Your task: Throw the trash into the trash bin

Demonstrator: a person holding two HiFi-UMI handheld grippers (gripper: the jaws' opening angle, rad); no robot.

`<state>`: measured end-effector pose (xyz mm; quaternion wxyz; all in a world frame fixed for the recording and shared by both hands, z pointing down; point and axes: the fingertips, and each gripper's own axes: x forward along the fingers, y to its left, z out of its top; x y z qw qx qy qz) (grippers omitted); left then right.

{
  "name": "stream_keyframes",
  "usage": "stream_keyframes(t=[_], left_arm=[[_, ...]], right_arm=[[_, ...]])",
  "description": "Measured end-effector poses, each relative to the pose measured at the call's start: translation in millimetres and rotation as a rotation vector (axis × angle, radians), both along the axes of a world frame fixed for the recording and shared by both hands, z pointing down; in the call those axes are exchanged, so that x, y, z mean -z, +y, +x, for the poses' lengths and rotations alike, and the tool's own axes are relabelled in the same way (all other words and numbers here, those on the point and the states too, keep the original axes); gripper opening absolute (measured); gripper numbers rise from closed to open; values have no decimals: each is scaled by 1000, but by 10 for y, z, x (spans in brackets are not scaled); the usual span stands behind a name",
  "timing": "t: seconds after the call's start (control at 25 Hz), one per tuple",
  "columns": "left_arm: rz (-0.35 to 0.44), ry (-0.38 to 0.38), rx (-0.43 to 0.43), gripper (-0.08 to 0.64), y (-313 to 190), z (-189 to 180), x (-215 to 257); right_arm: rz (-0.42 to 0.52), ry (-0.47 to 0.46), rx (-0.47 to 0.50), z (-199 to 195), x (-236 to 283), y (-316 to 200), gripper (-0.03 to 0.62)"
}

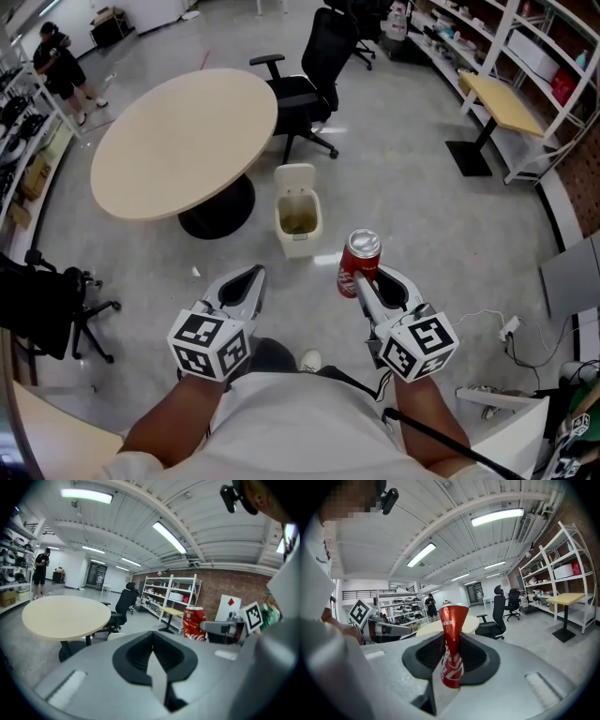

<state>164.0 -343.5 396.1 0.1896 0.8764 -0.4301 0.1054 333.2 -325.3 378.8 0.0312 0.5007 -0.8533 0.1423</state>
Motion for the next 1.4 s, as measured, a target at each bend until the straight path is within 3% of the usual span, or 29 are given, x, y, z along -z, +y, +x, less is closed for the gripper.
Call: stream_keyframes(t=[0.64, 1.04, 1.4], left_arm=[[-9, -19, 9, 9, -217, 63, -70], [-18, -50, -74, 9, -413, 296, -223], [-53, -52, -69, 9, -805, 191, -348]], right_arm=[[1, -22, -19, 140, -66, -192, 92], [-40, -8, -88, 367, -181, -379, 92], [-81, 13, -73, 247, -269, -797, 91]])
